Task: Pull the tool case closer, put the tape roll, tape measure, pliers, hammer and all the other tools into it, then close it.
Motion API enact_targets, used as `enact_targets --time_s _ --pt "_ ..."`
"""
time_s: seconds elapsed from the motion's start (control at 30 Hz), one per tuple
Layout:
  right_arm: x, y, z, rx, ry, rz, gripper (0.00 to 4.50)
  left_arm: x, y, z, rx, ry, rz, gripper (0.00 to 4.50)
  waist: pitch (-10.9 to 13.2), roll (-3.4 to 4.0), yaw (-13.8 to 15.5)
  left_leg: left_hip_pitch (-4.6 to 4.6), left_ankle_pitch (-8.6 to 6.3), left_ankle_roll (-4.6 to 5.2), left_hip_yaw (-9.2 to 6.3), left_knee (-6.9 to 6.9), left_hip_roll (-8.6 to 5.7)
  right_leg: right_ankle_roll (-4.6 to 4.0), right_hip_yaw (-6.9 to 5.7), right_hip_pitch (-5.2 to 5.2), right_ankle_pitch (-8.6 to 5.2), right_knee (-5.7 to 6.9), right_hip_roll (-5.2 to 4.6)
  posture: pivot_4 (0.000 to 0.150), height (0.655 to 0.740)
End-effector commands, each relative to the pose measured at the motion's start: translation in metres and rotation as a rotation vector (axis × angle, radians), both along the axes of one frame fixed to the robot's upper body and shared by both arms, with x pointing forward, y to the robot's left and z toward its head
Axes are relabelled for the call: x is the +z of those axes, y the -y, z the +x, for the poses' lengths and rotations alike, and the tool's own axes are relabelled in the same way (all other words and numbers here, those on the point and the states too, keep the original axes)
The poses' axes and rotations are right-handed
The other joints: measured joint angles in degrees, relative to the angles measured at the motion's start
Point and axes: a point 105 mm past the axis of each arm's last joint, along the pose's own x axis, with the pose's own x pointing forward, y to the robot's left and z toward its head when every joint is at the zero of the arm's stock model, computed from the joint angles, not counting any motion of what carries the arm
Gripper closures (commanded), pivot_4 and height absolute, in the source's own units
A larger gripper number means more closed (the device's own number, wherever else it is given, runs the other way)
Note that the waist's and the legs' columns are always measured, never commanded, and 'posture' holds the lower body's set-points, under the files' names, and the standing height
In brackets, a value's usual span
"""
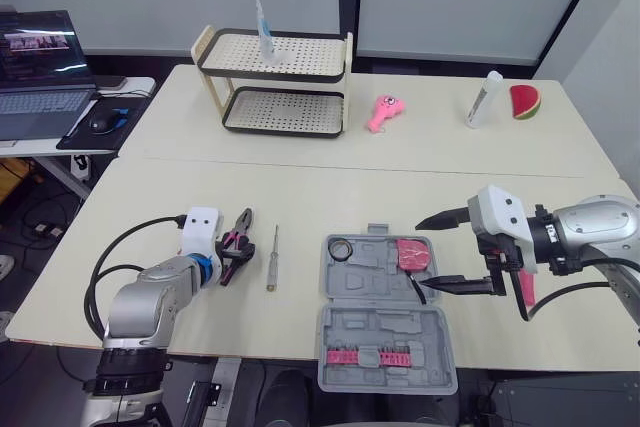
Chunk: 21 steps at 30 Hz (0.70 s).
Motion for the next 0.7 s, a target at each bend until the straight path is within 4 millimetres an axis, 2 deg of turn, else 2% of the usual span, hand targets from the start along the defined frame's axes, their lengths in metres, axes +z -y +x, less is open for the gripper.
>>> enact_targets --time_s 0.03,0.13,0.17,0.27,0.33,0.5,0.7 --pt "0.011 0.0 -0.003 0.004 0.046 0.006 0.0 -0.006 0.005 0.001 -0.043 -0.023 0.027 0.93 -0.01 0.01 0.01 0.0 0.0 0.0 0.0 0.0 -0.01 0.0 0.0 0.0 0.0 0.0 0.0 0.15 0.74" --pt "0.01 0.0 -0.003 0.001 0.043 0.007 0.0 -0.008 0.005 0.002 -0.051 -0.025 0.038 1.77 -0.01 0.01 0.16 -0.01 0.0 0.0 0.0 0.02 -0.03 0.0 0.0 0.01 0.0 0.0 -0.01 0.15 0.74" --pt "0.01 0.001 -0.003 -0.001 0.042 0.007 0.0 -0.009 0.004 0.002 -0.051 -0.027 0.04 1.92 -0.02 0.04 0.21 0.0 0.0 0.0 0.0 0.03 -0.04 0.0 0.0 0.02 0.0 0.0 -0.01 0.15 0.74" --pt "0.01 0.002 -0.004 -0.005 0.042 0.006 0.0 -0.01 0.002 0.001 -0.058 -0.02 0.05 1.91 -0.04 0.08 0.21 0.01 0.0 0.0 -0.01 0.04 -0.04 0.0 0.0 0.03 0.0 0.05 -0.02 0.15 0.74" --pt "0.011 0.002 -0.004 -0.01 0.044 0.006 0.0 -0.001 0.003 0.003 -0.063 0.041 0.038 1.91 -0.04 0.08 0.16 0.02 0.0 0.0 -0.01 0.04 -0.04 0.0 0.0 0.03 0.0 0.06 -0.02 0.15 0.74" --pt "0.012 0.003 -0.003 -0.02 0.052 0.014 0.0 0.025 0.003 0.0 -0.081 0.184 0.026 1.91 -0.02 0.05 0.14 -0.02 0.0 0.0 -0.01 0.05 -0.01 0.0 0.0 0.0 0.0 0.04 -0.02 0.15 0.74" --pt "0.013 0.004 -0.003 -0.033 0.061 0.018 0.0 0.072 0.008 -0.003 -0.261 0.335 0.15 1.92 0.07 -0.03 0.14 -0.06 0.0 0.0 -0.08 0.04 0.01 0.0 -0.04 -0.04 0.0 0.04 0.0 0.15 0.74"
